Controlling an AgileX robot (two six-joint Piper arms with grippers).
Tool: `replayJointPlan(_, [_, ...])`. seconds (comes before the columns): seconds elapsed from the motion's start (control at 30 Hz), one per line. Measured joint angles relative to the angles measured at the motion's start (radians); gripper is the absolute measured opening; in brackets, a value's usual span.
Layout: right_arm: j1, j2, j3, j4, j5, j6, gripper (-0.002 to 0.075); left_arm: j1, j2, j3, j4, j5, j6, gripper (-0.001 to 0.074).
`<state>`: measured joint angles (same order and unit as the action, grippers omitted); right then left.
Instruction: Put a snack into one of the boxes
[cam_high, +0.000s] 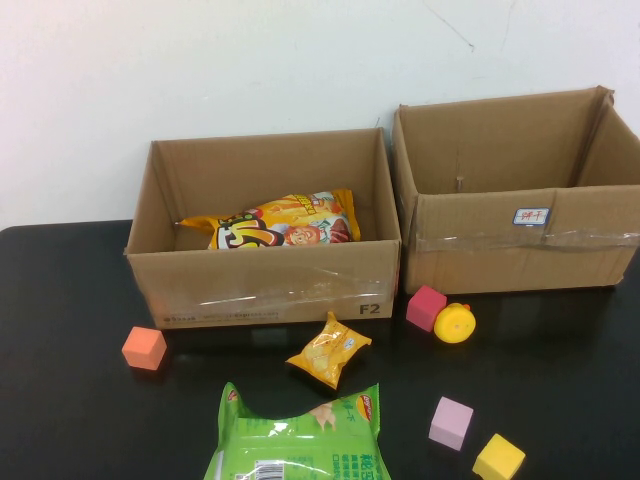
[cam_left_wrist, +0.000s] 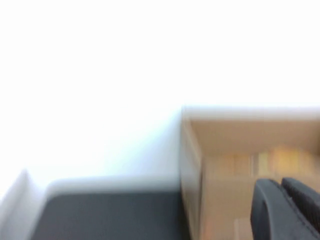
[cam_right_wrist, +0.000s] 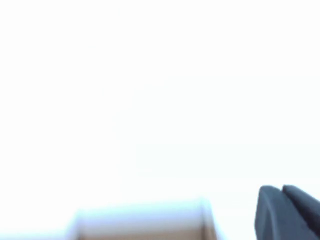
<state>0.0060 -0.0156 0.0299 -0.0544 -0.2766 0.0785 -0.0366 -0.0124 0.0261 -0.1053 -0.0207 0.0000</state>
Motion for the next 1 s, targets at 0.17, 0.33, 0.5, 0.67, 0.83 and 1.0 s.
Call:
replayJointPlan(0.17, [0.000,0.000,0.000,0.004,-0.451,0.044,-0.0001,0.000,0.000,0.000,-0.006,-0.376,-0.011,-0.0001])
replayJointPlan(0.33, [0.000,0.000,0.000,0.004,-0.686,0.069,-0.0001,0.000,0.000,0.000,-0.006,-0.630,-0.017,-0.0001])
replayJointPlan(0.5, [0.000,0.000,0.000,0.004,-0.681,0.103,-0.0001,0.000,0.000,0.000,-0.008,-0.737,-0.017,-0.0001])
replayJointPlan(0.67, [0.000,0.000,-0.116,0.015,-0.346,0.128,-0.0001,0.000,-0.002,-0.045,0.006,-0.537,-0.048,-0.0001])
replayJointPlan(0.83, [0.000,0.056,-0.359,0.017,0.245,0.034,-0.0001,0.000,0.041,-0.358,0.081,0.214,-0.105,-0.0001])
replayJointPlan(1.0, [0.000,0.182,-0.390,0.017,0.438,-0.009,-0.0001,0.000,0.217,-0.524,0.085,0.607,-0.052,-0.0001])
